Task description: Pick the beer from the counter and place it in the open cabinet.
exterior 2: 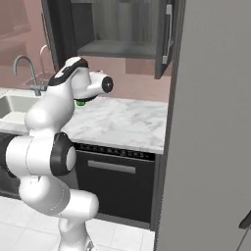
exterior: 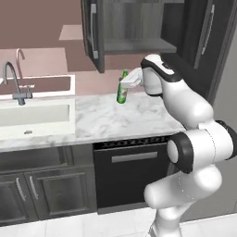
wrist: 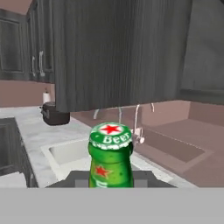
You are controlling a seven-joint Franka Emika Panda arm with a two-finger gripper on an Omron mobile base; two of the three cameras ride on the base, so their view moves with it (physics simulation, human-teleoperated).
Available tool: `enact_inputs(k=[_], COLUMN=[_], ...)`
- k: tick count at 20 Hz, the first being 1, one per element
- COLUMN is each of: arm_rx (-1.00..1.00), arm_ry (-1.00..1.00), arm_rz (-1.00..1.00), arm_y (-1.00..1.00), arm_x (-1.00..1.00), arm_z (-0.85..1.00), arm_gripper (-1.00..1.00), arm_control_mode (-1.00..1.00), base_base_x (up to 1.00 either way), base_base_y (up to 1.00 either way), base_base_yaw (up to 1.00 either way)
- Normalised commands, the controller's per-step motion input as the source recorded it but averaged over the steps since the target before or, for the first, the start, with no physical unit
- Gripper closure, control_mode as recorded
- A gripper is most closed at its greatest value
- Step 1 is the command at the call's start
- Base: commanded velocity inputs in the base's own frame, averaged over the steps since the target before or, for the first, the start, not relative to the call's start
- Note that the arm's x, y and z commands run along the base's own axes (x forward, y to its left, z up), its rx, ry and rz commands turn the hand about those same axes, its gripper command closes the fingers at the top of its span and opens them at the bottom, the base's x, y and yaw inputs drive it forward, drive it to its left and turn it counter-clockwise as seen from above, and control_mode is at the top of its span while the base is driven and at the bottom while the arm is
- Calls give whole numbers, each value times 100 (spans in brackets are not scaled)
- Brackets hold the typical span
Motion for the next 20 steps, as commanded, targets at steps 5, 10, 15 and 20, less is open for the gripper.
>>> enact_inputs(k=[5, 10, 15, 20], arm_rx=[0, 0, 0, 0], arm_ry=[0, 0, 0, -9], arm_rz=[0, 0, 0, -9], arm_y=[0, 0, 0, 0], arm_x=[0, 0, 0, 2], arm_z=[0, 0, 0, 30], arm_gripper=[100, 100, 100, 100], arm_control_mode=[100, 100, 100, -100], base_base_x=[67, 47, 15, 0], base_base_y=[-7, -1, 0, 0], base_base_yaw=[-8, -9, -7, -1])
